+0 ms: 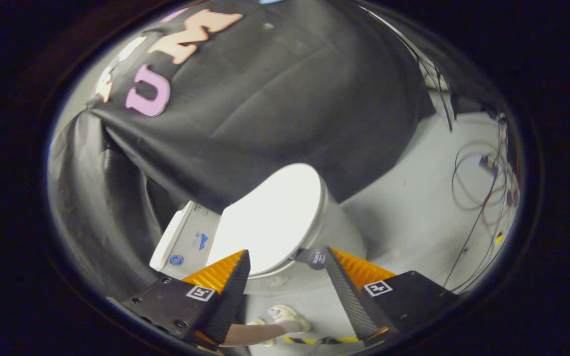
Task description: Open the toilet lid.
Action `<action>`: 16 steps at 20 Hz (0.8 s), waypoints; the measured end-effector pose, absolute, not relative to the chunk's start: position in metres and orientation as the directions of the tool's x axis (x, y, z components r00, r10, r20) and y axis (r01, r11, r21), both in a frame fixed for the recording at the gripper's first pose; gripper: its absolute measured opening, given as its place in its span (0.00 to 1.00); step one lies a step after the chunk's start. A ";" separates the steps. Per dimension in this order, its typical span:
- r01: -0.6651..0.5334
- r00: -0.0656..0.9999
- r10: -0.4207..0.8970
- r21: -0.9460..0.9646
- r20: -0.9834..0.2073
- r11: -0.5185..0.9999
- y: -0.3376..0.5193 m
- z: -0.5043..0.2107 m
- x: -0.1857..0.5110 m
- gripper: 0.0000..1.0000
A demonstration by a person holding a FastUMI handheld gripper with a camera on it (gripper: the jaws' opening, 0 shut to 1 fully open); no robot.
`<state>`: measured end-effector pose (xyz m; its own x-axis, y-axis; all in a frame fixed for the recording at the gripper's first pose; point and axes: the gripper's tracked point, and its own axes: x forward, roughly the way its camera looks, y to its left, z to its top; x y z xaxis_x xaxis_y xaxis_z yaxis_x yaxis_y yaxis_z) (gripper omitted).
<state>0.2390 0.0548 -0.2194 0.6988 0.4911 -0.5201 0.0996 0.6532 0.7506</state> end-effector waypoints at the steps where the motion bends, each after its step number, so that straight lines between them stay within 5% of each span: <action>1: 0.131 0.684 0.506 0.771 -0.526 0.623 0.055 -0.230 0.244 0.90; 8: 0.253 0.696 0.469 0.797 -0.544 0.548 0.047 -0.280 0.275 0.77; 16: 0.275 0.711 0.535 0.880 -0.457 0.387 0.051 -0.279 0.289 0.22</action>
<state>0.2892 0.0514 -0.2787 0.7109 0.5345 -0.4571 0.2747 0.3872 0.8801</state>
